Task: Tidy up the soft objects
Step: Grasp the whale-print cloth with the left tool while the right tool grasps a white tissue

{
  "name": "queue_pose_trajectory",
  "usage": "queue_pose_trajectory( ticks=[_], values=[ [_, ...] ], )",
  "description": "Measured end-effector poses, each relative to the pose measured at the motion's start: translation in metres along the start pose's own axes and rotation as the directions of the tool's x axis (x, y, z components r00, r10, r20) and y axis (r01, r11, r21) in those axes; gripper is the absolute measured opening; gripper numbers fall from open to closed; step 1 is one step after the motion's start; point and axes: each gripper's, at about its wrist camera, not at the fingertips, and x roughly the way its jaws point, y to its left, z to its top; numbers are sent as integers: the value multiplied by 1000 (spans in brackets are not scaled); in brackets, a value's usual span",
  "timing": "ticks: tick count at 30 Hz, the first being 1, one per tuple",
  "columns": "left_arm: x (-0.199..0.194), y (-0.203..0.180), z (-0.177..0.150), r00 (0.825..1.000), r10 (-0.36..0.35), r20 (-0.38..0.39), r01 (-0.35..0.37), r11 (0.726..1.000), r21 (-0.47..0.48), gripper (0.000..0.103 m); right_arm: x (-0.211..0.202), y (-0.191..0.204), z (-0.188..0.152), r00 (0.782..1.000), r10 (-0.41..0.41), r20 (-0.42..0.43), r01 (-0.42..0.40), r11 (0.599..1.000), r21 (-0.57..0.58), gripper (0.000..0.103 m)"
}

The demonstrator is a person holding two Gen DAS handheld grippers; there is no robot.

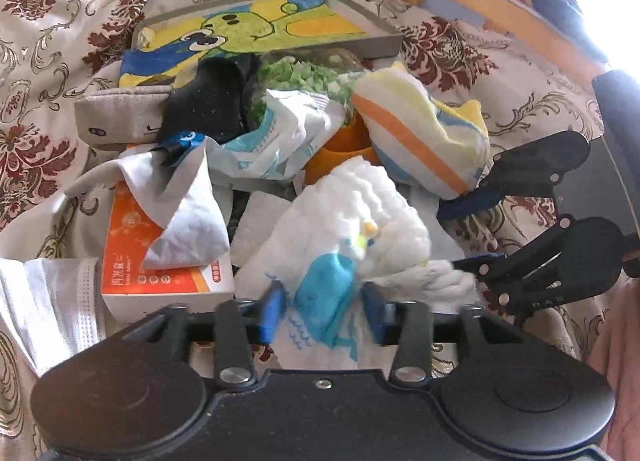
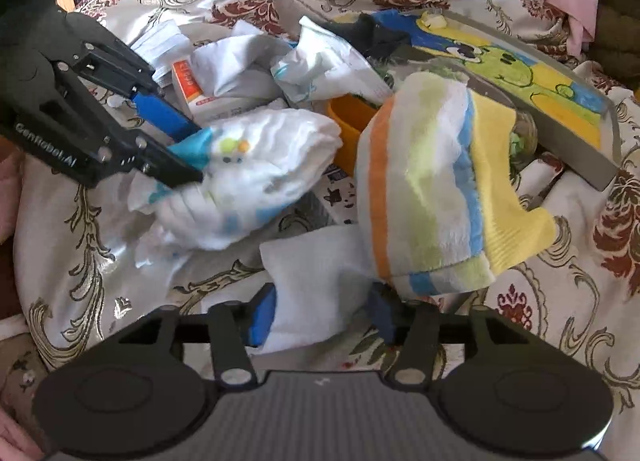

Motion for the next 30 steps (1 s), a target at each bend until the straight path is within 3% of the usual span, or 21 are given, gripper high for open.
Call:
queue_pose_trajectory(
  ticks=[3,7,12,14,17,19,22,27,30],
  values=[
    [3,-2,0,1000,-10,-9,10,1000,3,69,6,3,1,1000,2,-20,-2,1000,-10,66],
    [12,-4,1,999,-32,-44,32,999,5,77,12,6,1,999,2,-42,-2,1000,-18,70],
    [24,2,1,994,-76,-78,73,997,-37,79,16,6,0,999,15,-52,-15,1000,3,69],
    [25,7,1,993,-96,-73,91,993,-72,73,17,4,-1,998,26,-54,-25,999,21,69],
    [25,11,2,991,-105,-81,97,990,-98,52,17,0,-1,997,48,-53,-46,998,42,66],
    [26,12,2,989,-105,-100,94,990,-105,37,16,0,0,997,59,-52,-56,997,44,60],
    [23,14,1,987,-127,-102,116,988,-104,22,13,2,-1,997,66,-43,-65,998,26,50],
    [10,-1,-5,985,-149,-85,146,988,-44,11,4,4,-4,996,88,-12,-88,996,9,29],
    [3,-12,-11,991,-82,-102,81,997,-15,9,0,7,-4,997,82,8,-82,997,-15,17]
  ],
)
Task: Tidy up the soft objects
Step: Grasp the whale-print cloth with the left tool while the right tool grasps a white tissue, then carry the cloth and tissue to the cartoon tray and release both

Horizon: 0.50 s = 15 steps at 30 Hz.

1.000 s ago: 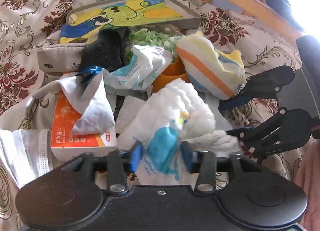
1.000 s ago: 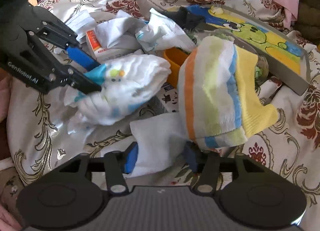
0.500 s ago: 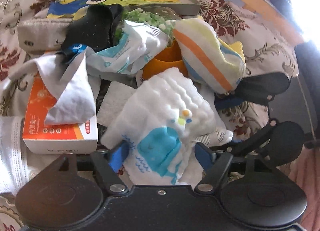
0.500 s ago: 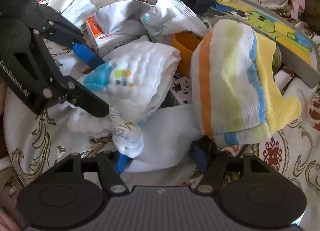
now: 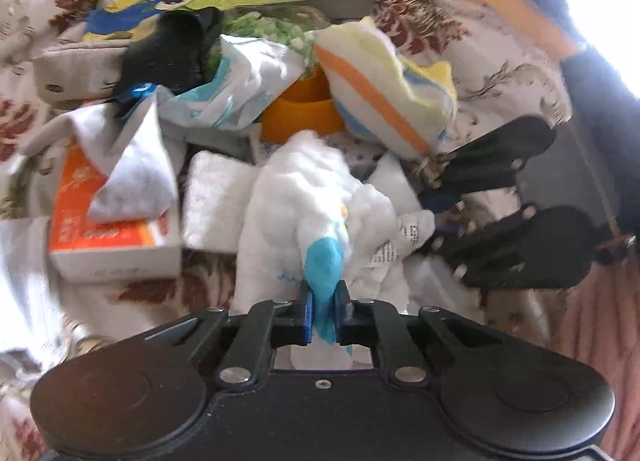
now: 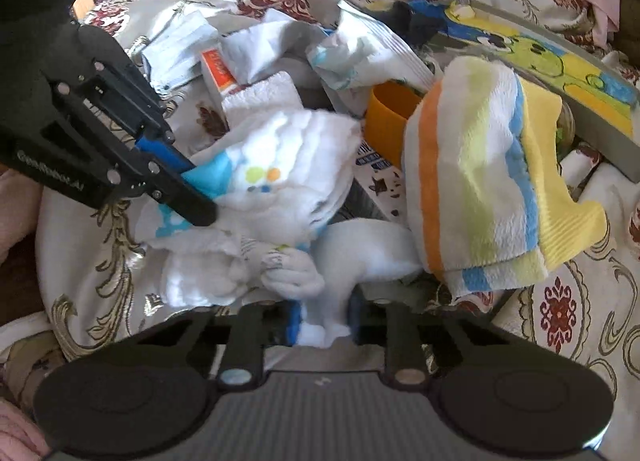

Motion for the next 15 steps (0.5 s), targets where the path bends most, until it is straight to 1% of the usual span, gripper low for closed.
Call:
queue_pose_trajectory(
  ticks=[2,4,5,6,8,11,13,14,15],
  values=[
    [-8,-7,-5,999,36,32,-36,999,-1,8,-3,4,-1,1000,-13,12,13,1000,-20,15],
    [-19,-12,-10,994,64,83,-64,998,1,8,-9,10,-3,999,-29,32,31,999,-41,13],
    [-25,-16,-12,991,80,111,-81,997,1,8,-9,10,-1,998,-39,44,41,998,-50,13],
    [-32,-21,-16,983,104,148,-107,994,8,8,-11,12,-1,997,-48,62,52,997,-59,12],
    [-41,-27,-22,970,138,199,-142,990,6,8,-16,14,0,993,-62,101,69,995,-68,12],
    [-47,-40,-37,941,229,249,-241,970,17,8,-25,16,-2,984,-84,156,96,993,-70,12],
    [-47,-52,-46,909,303,287,-332,942,57,8,-30,17,-3,977,-94,190,109,991,-71,13],
    [-47,-58,-48,892,326,313,-366,927,76,8,-33,17,-4,974,-97,203,114,991,-73,13],
    [-51,-62,-51,880,335,338,-383,919,87,8,-35,18,-4,971,-102,217,120,990,-74,13]
  ],
)
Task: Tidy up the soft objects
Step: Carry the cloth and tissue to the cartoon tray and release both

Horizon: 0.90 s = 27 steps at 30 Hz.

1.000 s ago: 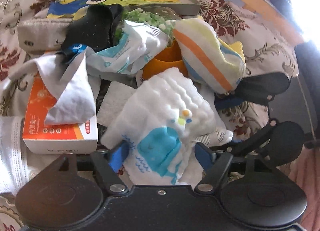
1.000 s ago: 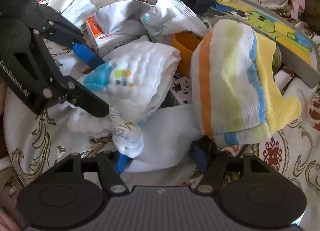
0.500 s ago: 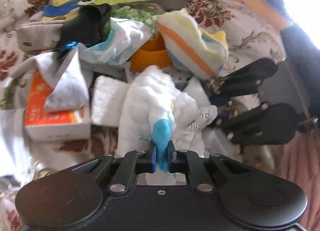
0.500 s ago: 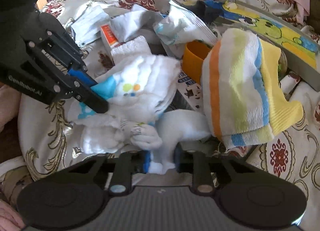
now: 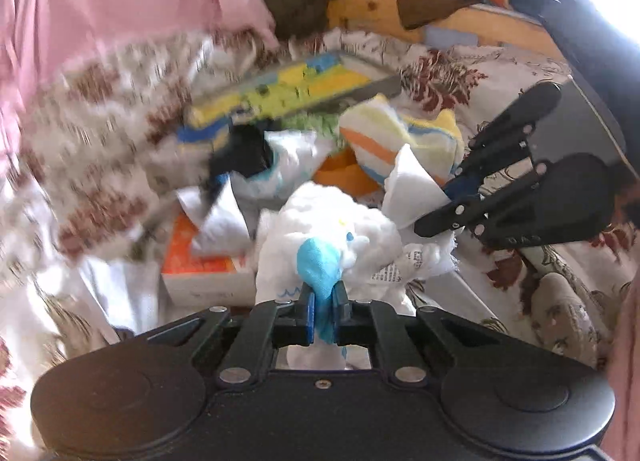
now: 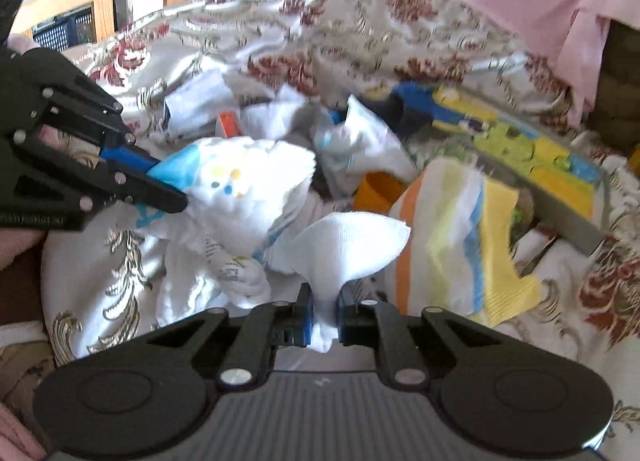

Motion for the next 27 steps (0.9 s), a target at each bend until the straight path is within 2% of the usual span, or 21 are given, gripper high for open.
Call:
queue_pose_trajectory(
  ticks=[4,8,15,21,23,25,27],
  values=[
    [-16,-3,-1,995,52,90,-54,999,10,8,-5,1,2,999,-22,32,22,1000,-8,13],
    [-27,3,0,981,102,166,-96,994,-44,8,-11,0,4,997,-51,61,51,999,-10,13],
    [-45,5,12,934,136,332,-114,990,-84,8,-28,-10,11,980,-123,159,115,992,57,13],
    [-45,8,50,911,118,396,-95,992,-79,8,-41,-35,19,958,-171,232,127,973,194,13],
    [-36,12,65,908,115,403,-86,992,-88,8,-41,-46,24,951,-191,241,136,964,230,13],
    [-25,18,80,905,115,409,-75,991,-112,8,-41,-62,33,937,-237,256,166,949,269,13],
    [-8,25,97,904,112,412,-64,990,-127,8,-41,-82,44,922,-261,285,157,927,341,13]
  ],
)
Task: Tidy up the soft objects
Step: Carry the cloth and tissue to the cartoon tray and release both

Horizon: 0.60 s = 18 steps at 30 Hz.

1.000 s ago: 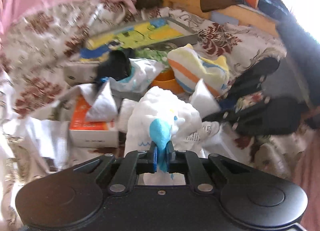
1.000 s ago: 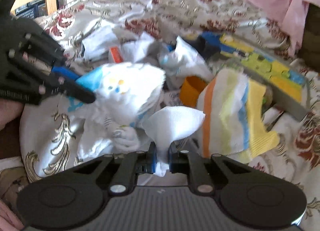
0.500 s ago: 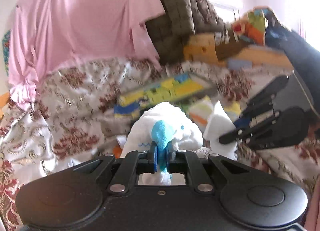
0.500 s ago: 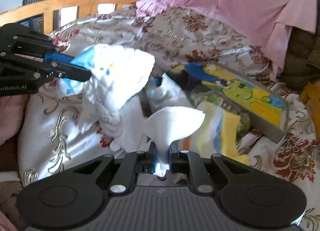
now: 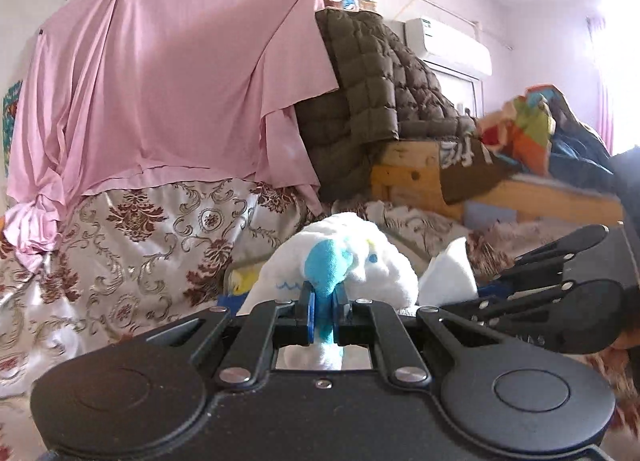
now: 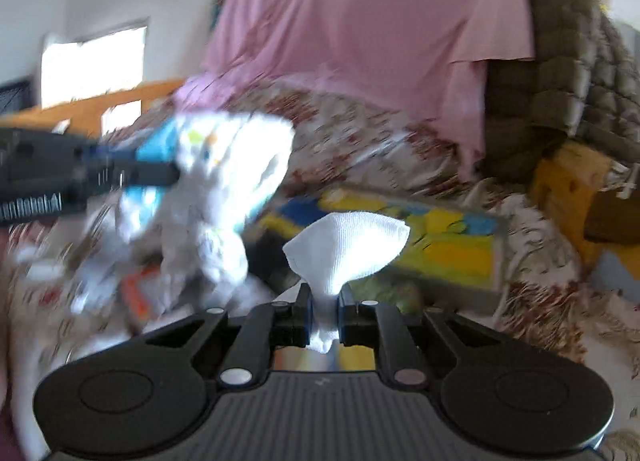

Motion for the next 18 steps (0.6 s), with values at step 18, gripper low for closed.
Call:
queue_pose_trajectory(
  ticks=[18],
  values=[
    [236,26,34,989,38,-146,-56,991,-119,8,151,-111,27,985,-135,-106,164,922,352,13]
  ],
)
